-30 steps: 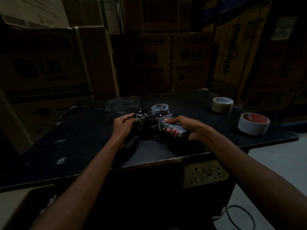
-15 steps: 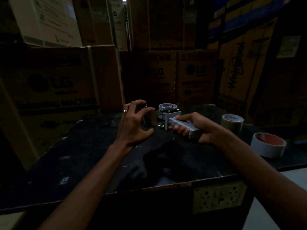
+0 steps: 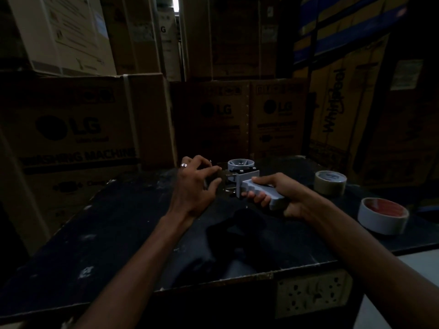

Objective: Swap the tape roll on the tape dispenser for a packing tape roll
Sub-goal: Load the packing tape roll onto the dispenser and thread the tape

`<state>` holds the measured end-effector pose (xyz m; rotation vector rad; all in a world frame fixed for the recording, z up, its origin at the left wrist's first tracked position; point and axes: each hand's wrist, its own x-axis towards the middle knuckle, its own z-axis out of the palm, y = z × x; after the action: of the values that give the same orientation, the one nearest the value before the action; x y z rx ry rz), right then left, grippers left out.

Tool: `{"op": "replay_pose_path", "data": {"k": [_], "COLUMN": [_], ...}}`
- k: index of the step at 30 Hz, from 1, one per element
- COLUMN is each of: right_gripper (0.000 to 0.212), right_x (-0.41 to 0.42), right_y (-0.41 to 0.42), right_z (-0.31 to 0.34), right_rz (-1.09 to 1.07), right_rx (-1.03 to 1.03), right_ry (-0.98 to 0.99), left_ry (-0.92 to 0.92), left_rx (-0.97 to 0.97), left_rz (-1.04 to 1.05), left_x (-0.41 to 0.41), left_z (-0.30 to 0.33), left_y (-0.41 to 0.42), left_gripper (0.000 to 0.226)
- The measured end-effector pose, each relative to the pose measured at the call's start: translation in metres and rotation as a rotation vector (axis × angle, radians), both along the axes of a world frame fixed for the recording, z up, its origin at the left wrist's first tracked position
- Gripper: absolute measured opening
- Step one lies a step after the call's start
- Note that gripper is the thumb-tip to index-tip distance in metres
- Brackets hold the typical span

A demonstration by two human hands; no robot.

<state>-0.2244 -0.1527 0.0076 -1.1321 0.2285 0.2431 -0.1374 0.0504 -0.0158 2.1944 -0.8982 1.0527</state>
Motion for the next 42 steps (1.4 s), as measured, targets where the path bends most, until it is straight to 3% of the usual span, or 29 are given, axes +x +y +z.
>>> {"op": "replay_pose_path", "data": {"k": [4, 20, 28, 36, 42], "right_gripper": [0.029, 0.026, 0.025, 0.026, 0.025], "right_x": [0.002, 0.015, 0.014, 0.016, 0.015], "right_y": [0.001, 0.003, 0.004, -0.003, -0.002], "right_z": [-0.002, -0.017, -0.018, -0.019, -0.019], "right_rz": [-0.015, -0.056, -0.066, -0.08, -0.09], "right_rx": [-0.024, 0.022, 0.044, 0.058, 0.052], "right_ry": [-0.004, 0.02, 0.02, 0.01, 0.008], "left_ry": [0.025, 0.067, 0.226, 0.753, 0.832], "left_rx": [-0.079, -0.011, -0.277, -0.76, -0.84], "left_rz": [0.011, 0.135, 0.047, -0.277, -0.348], "left_x": [0.001, 0.007, -0.006, 0.002, 0.002], "left_z": [0.0, -0.002, -0.009, -0.03, -0.039], "left_y": [-0.006, -0.013, -0.019, -0.026, -0.027], "left_gripper": [0.013, 0.014, 0.013, 0.02, 0.022]}}
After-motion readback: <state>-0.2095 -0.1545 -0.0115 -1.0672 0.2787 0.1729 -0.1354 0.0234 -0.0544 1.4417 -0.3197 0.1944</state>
